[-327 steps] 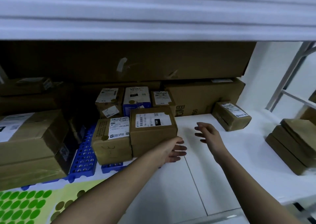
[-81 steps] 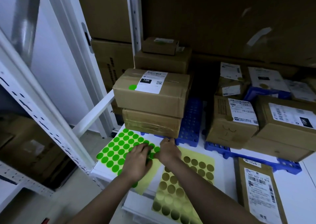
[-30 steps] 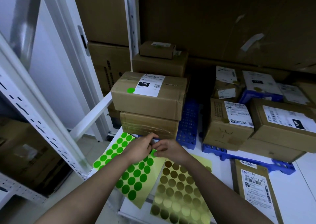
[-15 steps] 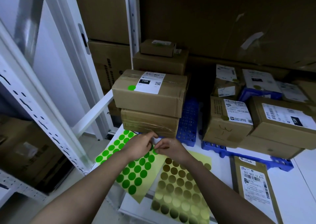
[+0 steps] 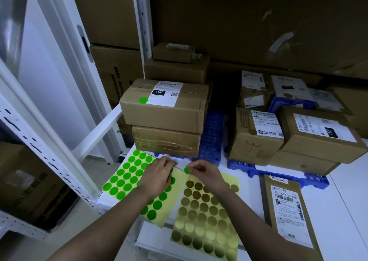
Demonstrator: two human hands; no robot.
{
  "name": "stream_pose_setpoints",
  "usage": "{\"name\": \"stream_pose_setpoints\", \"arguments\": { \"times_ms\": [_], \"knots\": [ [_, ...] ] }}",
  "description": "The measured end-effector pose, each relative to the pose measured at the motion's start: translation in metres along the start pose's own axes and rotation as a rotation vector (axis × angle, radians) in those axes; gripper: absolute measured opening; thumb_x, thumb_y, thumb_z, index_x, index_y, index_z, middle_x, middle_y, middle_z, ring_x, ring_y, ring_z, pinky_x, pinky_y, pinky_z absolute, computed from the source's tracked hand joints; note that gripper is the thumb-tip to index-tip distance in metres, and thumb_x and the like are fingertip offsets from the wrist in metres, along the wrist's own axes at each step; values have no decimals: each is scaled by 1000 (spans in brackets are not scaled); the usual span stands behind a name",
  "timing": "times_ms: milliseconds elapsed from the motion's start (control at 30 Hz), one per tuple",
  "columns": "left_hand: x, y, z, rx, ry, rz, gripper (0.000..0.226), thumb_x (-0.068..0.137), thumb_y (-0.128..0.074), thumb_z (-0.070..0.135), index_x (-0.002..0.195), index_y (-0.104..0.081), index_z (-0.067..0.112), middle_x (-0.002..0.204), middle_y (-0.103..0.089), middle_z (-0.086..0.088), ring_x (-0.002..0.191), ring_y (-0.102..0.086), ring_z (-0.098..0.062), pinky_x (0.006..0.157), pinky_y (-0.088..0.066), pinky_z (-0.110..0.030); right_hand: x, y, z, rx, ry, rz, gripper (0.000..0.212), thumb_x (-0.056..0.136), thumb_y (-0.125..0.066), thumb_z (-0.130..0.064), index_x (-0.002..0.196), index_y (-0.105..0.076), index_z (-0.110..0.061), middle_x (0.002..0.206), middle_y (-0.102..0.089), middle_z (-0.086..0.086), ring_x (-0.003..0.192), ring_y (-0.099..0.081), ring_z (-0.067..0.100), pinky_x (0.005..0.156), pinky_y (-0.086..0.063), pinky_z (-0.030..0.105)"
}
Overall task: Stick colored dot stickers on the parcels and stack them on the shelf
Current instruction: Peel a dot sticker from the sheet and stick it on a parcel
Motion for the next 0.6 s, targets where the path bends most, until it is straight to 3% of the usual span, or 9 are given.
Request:
{"name": "stream_pose_setpoints", "arguments": {
  "times_ms": [100, 233, 333, 433, 600],
  "knots": [
    [-2, 1, 4, -53, 18, 42, 51, 65, -78, 10, 114, -63, 17, 108, -57, -6, 81, -64, -24, 57, -53, -32, -8, 15, 0, 49, -10, 50, 13, 85, -66, 1, 83, -66, -11, 80, -67, -3, 66, -60, -9, 65, -45, 9],
    [0, 21, 33, -234, 65, 156, 29, 80, -69, 17, 108, -64, 16, 102, -57, -2, 85, -61, -20, 67, -52, -34, -20, 37, 0, 84, -48, 97, 10, 86, -68, -5, 86, -65, -15, 77, -65, -1, 57, -58, -4, 54, -43, 12],
    [6, 31, 66, -470, 133, 170, 12, 87, -63, 22, 99, -64, 20, 96, -56, 6, 86, -58, -10, 73, -49, -29, -36, 61, 2, 137, -80, 157, 14, 84, -70, -6, 92, -63, -15, 73, -65, -1, 57, -58, -2, 57, -44, 14],
    [16, 20, 102, -648, 167, 84, 7, 89, -62, 24, 95, -60, 27, 95, -57, 12, 82, -58, 1, 73, -48, -19, -58, 95, 8, 180, -113, 248, 18, 82, -71, -5, 89, -62, -18, 71, -66, -1, 57, -58, -2, 59, -44, 14],
    [21, -14, 167, -966, 242, -157, 6, 89, -63, 24, 91, -58, 23, 88, -62, 8, 80, -60, -6, 71, -48, -21, -108, 157, 11, 151, -125, 375, 8, 83, -66, 6, 83, -66, -2, 71, -67, -1, 59, -61, -6, 60, -44, 6]
  ]
}}
Point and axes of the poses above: each hand's wrist, its own x-axis towards the middle knuckle, its own y-axis out of the back of the hand, z = x × y, the point moved 10 cm from there along x, towards the middle knuckle
